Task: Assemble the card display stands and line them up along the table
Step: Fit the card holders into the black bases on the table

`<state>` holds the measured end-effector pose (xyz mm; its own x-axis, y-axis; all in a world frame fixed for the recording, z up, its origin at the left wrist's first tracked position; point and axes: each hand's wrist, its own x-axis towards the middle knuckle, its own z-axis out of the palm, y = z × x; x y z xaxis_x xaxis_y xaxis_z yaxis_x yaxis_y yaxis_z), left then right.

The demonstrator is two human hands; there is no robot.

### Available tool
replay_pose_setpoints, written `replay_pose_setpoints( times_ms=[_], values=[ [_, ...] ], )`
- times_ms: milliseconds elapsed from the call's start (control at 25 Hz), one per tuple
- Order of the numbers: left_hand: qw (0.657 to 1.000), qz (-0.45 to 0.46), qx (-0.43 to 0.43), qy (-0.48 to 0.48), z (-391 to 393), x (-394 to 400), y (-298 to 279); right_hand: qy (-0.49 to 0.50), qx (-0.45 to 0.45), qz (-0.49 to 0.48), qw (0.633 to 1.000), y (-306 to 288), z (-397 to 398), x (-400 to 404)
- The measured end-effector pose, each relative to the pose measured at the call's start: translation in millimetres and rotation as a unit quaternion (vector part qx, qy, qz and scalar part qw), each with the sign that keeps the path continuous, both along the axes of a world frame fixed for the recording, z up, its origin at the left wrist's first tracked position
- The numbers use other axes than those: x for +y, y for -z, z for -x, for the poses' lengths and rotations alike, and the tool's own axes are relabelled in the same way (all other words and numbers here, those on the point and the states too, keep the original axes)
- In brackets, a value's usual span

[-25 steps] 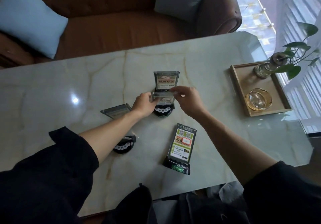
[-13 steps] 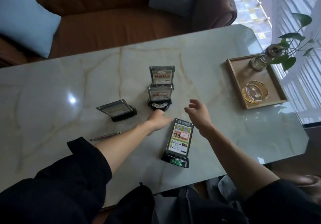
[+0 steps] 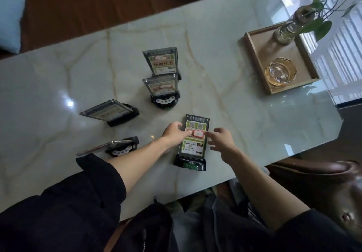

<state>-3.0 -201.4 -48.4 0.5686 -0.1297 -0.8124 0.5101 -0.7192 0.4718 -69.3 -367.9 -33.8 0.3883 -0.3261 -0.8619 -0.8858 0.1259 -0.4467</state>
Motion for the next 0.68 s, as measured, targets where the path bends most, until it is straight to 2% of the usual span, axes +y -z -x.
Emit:
replay_pose_setpoints(
  times_ms=[160, 520, 680],
  values=[
    [1.000, 0.007, 0.004, -0.005, -3, 2, 8, 0.026, -0.009, -0.061, 0.998, -1, -3, 5],
    [0.990, 0.095, -0.106, -0.026, -42, -2, -42, -0.014, -0.173, -0.025, 0.985, -48, -46, -8],
    [0.978, 0.126, -0.163, -0.041, -55, -2, -58, -0.064, -0.229, 0.027, 0.971, -66, -65, -13]
  ],
)
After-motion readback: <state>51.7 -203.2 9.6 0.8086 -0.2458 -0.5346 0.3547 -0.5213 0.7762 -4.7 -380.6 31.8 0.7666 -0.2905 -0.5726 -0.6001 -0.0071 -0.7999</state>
